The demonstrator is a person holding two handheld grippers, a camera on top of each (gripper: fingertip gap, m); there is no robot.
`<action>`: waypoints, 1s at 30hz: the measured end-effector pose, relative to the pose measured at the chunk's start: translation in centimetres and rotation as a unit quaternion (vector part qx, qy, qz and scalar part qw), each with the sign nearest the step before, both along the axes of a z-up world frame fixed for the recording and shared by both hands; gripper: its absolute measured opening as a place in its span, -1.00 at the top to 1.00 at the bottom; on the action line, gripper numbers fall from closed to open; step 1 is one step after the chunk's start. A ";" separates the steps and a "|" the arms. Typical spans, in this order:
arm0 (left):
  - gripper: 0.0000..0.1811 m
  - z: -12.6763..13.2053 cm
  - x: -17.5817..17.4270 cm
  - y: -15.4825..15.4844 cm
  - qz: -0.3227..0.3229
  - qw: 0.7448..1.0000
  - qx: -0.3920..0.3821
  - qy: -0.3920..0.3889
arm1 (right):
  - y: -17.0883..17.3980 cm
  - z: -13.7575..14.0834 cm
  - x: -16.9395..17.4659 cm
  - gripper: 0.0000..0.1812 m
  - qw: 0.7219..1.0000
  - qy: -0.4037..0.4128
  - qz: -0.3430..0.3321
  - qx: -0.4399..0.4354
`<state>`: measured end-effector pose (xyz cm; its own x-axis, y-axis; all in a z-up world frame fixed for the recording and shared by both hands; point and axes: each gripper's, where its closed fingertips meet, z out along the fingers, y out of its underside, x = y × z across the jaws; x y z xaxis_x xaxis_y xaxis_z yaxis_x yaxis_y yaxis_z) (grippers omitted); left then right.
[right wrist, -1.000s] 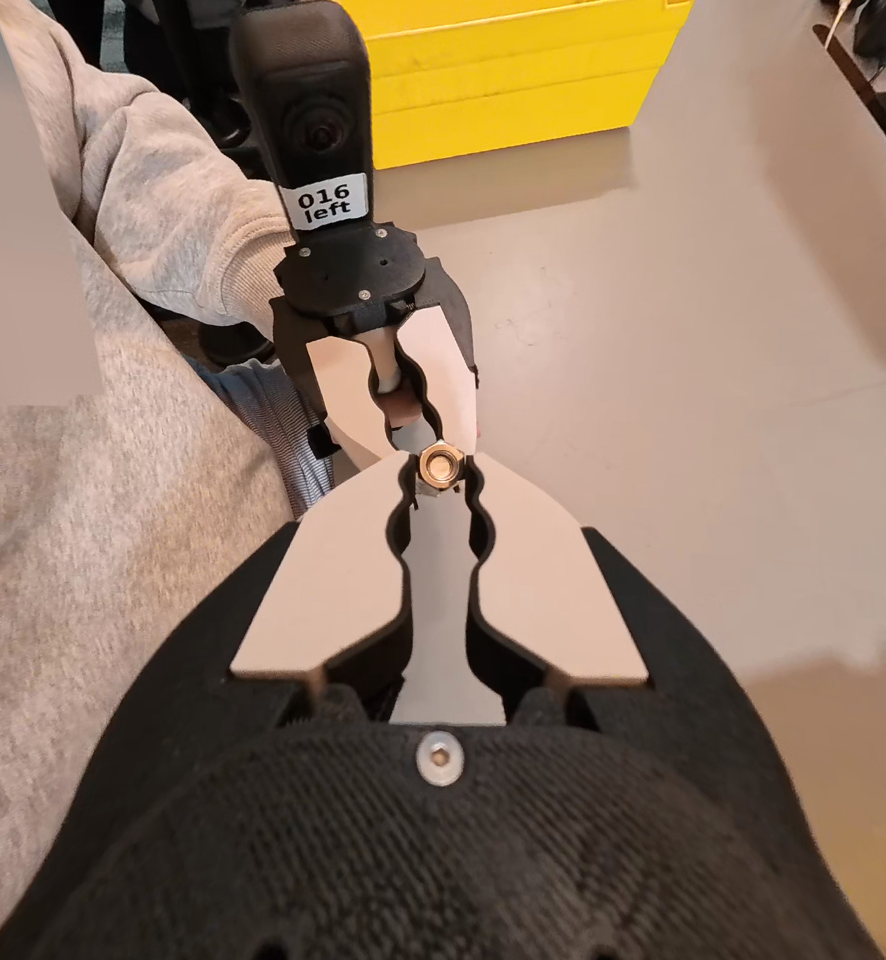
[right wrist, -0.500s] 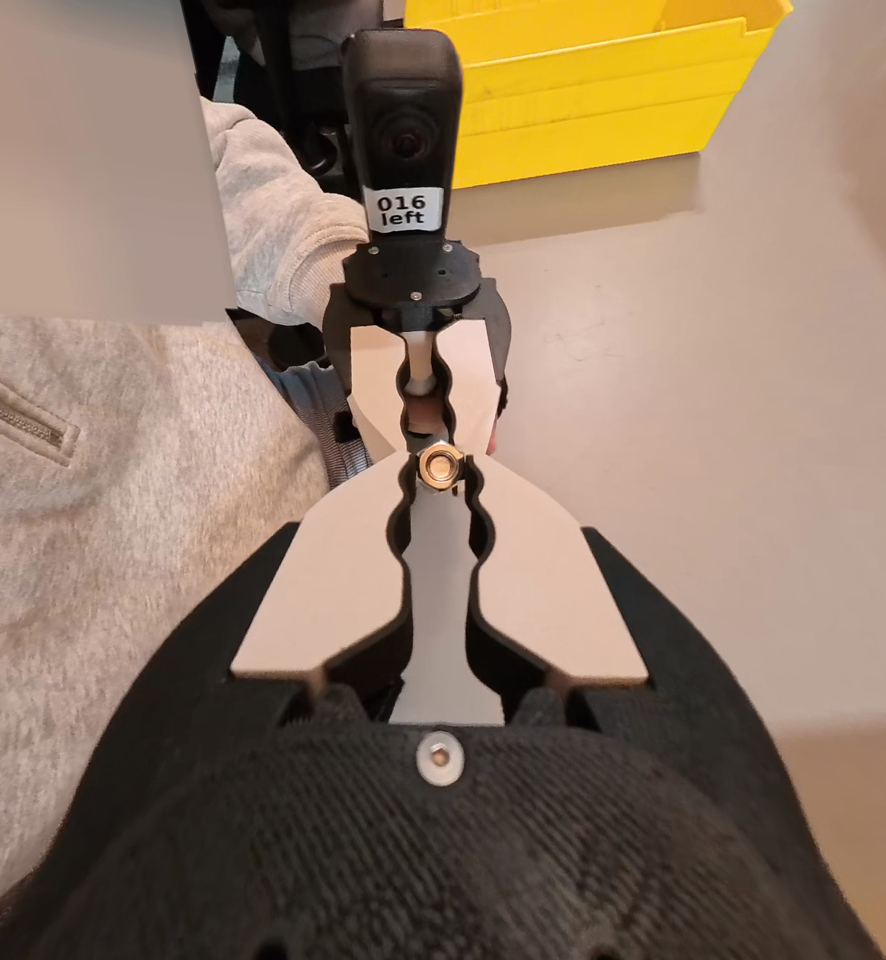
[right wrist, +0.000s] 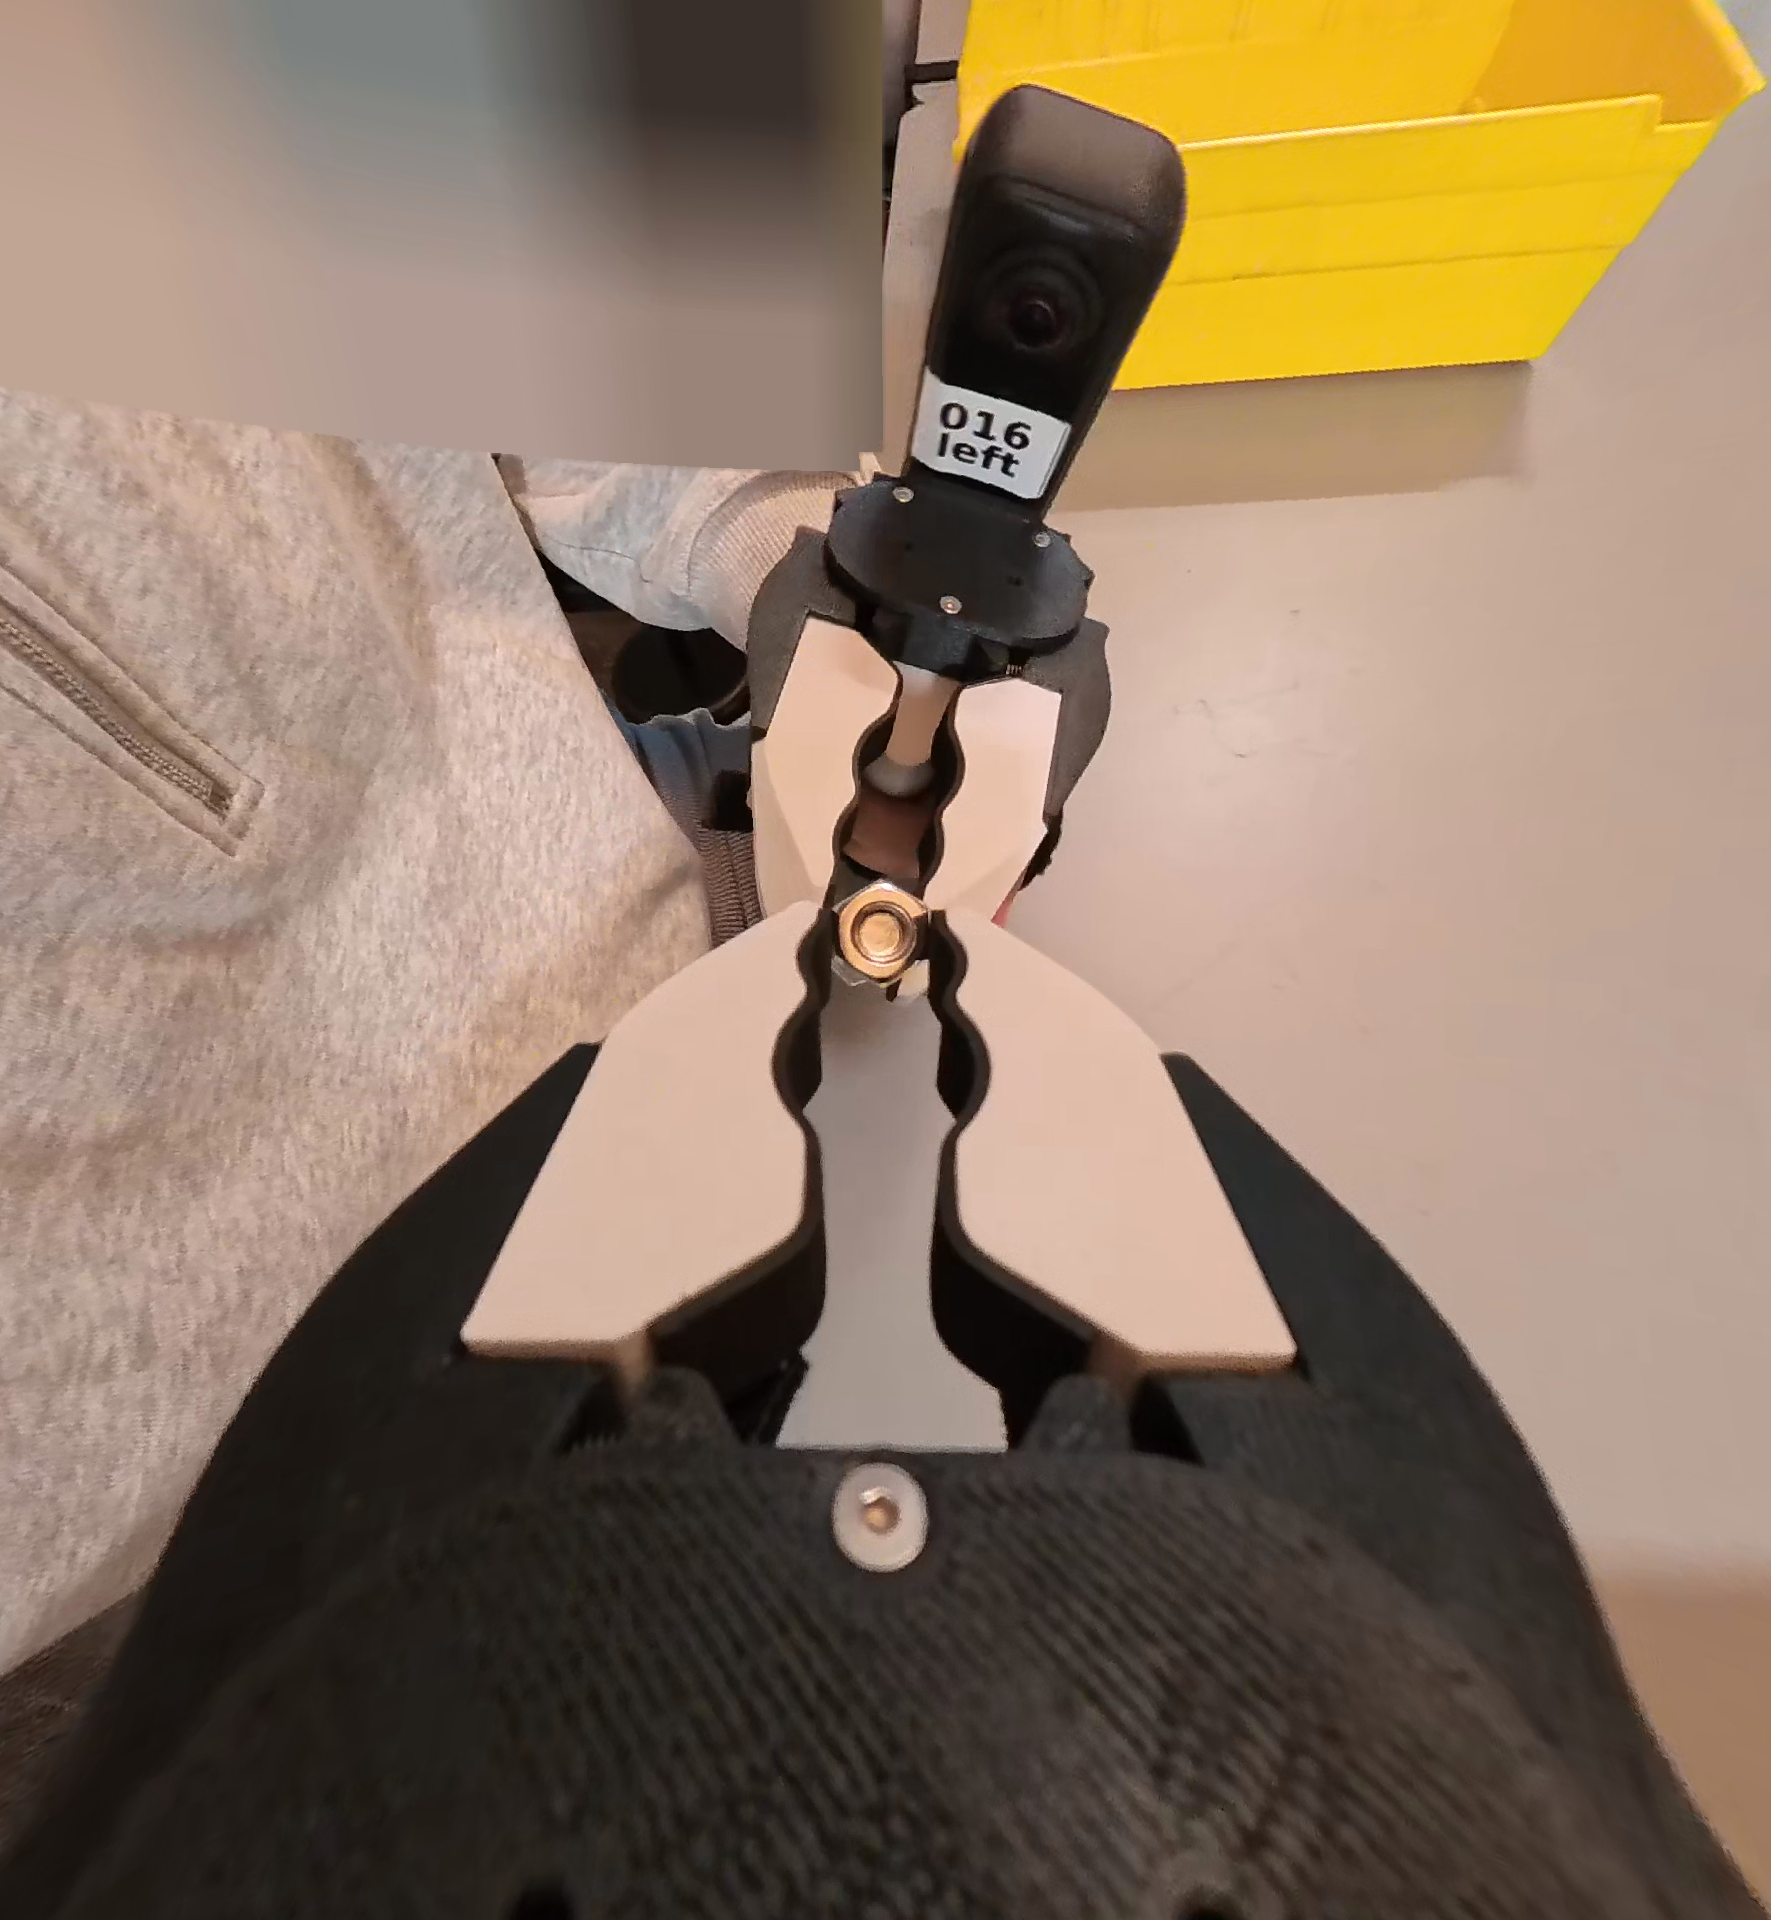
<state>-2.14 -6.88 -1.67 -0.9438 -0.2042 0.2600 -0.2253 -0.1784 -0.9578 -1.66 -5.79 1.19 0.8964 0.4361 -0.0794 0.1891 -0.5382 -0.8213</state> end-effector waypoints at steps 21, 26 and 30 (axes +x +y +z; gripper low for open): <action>0.80 2.4 -3.9 0.6 -0.261 0.936 -0.141 0.192 | -0.5 1.4 -3.0 0.81 0.991 0.015 0.115 0.069; 0.81 2.7 -3.6 1.4 -0.285 0.919 -0.163 0.218 | 0.1 1.6 -2.8 0.81 0.974 -0.081 0.182 0.103; 0.81 2.6 -4.0 2.1 -0.323 0.902 -0.158 0.239 | 0.4 1.3 -3.3 0.81 0.930 -0.212 0.271 0.133</action>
<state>-6.18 -4.78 0.94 -0.6040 0.5038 0.6176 -0.7536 -0.1088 -0.6483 -4.91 -5.34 2.47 0.4658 0.7863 0.4060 0.7107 -0.0591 -0.7010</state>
